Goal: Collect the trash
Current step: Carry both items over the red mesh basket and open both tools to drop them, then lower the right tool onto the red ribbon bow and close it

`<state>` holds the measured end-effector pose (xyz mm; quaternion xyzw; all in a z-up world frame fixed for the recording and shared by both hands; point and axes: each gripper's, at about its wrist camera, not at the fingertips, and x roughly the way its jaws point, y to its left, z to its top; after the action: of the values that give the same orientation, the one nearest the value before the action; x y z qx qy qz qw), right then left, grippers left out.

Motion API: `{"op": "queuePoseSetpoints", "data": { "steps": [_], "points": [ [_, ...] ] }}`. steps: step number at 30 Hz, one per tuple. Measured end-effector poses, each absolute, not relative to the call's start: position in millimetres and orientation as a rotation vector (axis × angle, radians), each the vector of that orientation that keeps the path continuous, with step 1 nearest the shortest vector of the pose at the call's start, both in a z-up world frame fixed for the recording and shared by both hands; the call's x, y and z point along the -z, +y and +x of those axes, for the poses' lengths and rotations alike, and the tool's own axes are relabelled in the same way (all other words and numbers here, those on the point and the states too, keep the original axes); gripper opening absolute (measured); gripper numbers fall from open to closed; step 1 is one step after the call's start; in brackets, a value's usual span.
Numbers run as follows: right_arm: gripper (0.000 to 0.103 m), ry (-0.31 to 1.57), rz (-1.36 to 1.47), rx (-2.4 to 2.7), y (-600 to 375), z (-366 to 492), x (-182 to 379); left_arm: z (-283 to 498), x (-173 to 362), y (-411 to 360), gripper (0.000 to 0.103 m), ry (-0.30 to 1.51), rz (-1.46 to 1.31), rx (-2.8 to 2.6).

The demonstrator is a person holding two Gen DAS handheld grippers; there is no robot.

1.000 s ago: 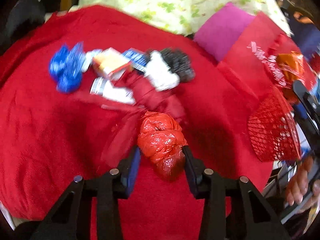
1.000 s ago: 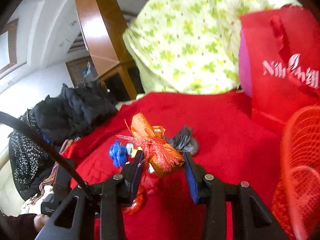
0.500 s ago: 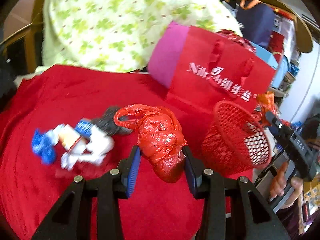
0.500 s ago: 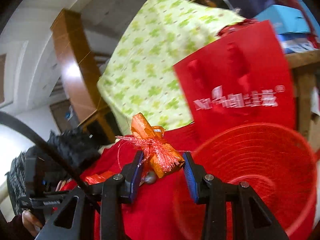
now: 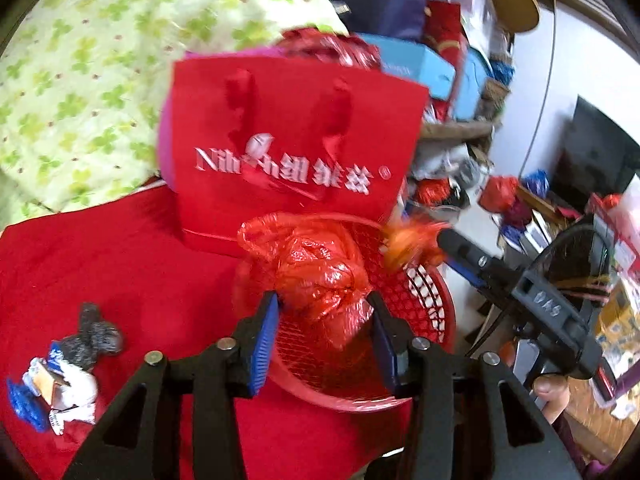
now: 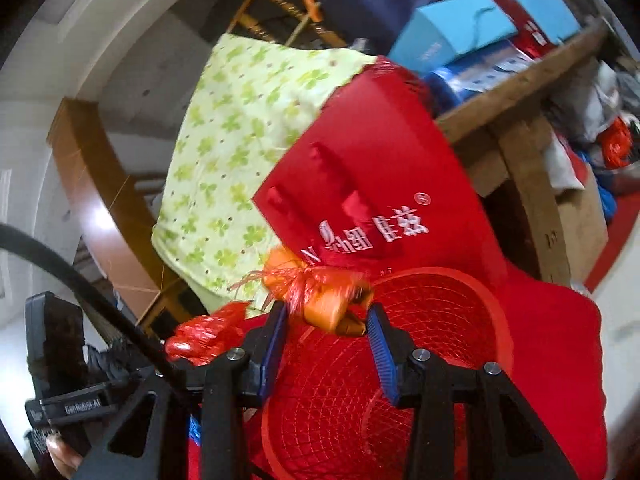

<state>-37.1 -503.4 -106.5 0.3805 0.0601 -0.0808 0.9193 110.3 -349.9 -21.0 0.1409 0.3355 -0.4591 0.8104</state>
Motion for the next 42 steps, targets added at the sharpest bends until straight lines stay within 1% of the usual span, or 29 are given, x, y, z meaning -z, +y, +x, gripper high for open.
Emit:
{"op": "queuePoseSetpoints", "data": {
  "steps": [1,2,3,6,8,11,18,22,25,28,36,42],
  "points": [
    [0.064,0.121,0.798,0.176,-506,-39,108,111,26,-354,0.05,0.741,0.307,0.98],
    [0.075,0.115,0.82,0.188,-508,-40,110,113,31,-356,0.051,0.775,0.3,0.98],
    [0.076,0.106,0.838,0.195,-510,-42,112,114,35,-355,0.051,0.791,0.289,0.981],
    [0.076,0.094,0.839,0.2,-510,-42,111,113,39,-336,0.054,0.803,0.257,0.976],
    [0.076,0.088,0.812,0.2,-503,-39,106,113,39,-316,0.061,0.797,0.234,0.96],
    [0.076,0.078,0.741,0.178,-482,-30,94,114,39,-277,0.065,0.773,0.208,0.908],
    [0.076,0.004,0.556,0.056,-411,-10,67,126,42,-140,0.069,0.707,0.157,0.616],
    [0.076,0.02,0.509,-0.025,-369,13,64,133,47,-66,0.072,0.682,0.134,0.411],
    [0.076,0.085,0.468,-0.087,-333,40,68,137,56,-23,0.073,0.688,0.103,0.311],
    [0.076,0.185,0.448,-0.141,-303,69,80,142,74,3,0.073,0.718,0.056,0.272],
    [0.076,0.517,0.436,-0.189,-249,148,133,153,122,24,0.073,0.811,0.004,0.269],
    [0.076,0.674,0.44,-0.233,-224,185,168,170,142,36,0.073,0.843,-0.036,0.257]
  ]
}}
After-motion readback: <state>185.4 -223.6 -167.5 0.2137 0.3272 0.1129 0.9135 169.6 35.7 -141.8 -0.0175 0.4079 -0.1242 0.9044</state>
